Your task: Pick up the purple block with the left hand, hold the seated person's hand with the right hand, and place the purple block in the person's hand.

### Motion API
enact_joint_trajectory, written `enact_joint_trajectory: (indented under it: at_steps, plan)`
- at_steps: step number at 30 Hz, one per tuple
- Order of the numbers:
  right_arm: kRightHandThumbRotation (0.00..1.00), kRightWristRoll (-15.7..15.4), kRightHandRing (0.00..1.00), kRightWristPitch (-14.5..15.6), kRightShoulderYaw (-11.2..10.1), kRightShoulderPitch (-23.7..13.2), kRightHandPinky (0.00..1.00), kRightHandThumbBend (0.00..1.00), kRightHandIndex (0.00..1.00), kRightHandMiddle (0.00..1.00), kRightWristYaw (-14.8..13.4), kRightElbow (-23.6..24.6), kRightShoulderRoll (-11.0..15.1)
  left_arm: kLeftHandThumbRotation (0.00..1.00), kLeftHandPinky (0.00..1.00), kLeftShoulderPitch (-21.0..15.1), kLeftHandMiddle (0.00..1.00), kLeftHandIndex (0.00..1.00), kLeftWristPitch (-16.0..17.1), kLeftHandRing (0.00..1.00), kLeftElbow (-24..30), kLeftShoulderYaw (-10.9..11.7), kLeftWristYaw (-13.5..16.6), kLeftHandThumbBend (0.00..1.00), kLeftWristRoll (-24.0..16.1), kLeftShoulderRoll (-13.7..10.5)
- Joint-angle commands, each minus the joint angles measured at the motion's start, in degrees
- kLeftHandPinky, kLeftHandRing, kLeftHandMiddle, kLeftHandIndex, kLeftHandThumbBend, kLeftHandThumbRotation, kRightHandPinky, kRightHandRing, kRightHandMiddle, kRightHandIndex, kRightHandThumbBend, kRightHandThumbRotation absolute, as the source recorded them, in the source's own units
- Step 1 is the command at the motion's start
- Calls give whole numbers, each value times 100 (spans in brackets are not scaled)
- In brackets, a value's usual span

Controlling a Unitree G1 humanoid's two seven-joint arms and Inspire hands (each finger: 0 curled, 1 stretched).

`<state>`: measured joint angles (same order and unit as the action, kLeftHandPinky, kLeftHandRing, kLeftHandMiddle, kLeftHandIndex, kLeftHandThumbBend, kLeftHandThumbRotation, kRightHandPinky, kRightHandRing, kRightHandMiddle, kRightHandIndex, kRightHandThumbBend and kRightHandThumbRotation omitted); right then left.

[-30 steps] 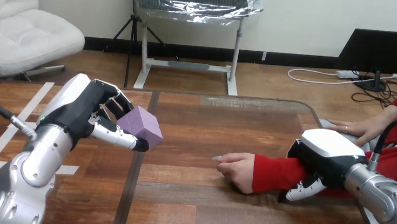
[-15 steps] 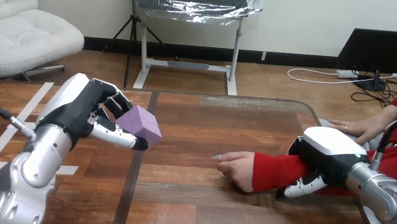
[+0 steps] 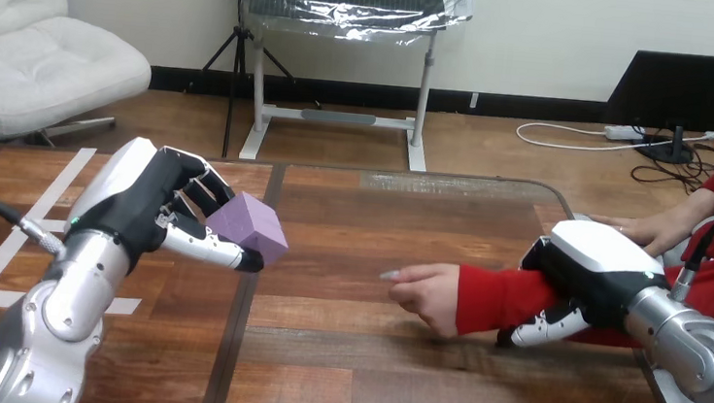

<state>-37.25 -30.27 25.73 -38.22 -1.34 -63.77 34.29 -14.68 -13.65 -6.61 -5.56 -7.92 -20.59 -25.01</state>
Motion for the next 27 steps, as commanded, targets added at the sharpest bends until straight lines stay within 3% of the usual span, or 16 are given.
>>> enact_joint_trajectory:
  at_steps: [1, 19, 27]
  plan:
    - [31, 320, 22, -238, -406, -394, 18, 73, 27, 27, -122, 477, 235, 0, 34, -554, 41, 41, 253, 37, -197, 99, 177, 79, 57, 110]
    - [32, 536, 23, -324, -634, -330, 19, 74, 29, 28, 98, 824, 301, 0, 32, -943, 41, 41, 518, 37, -915, 16, 336, 78, 37, 252]
    - [31, 613, 22, -278, -703, -280, 19, 74, 28, 27, 209, 995, 300, 0, 34, -1098, 42, 42, 440, 38, -1109, -22, 395, 78, 17, 355]
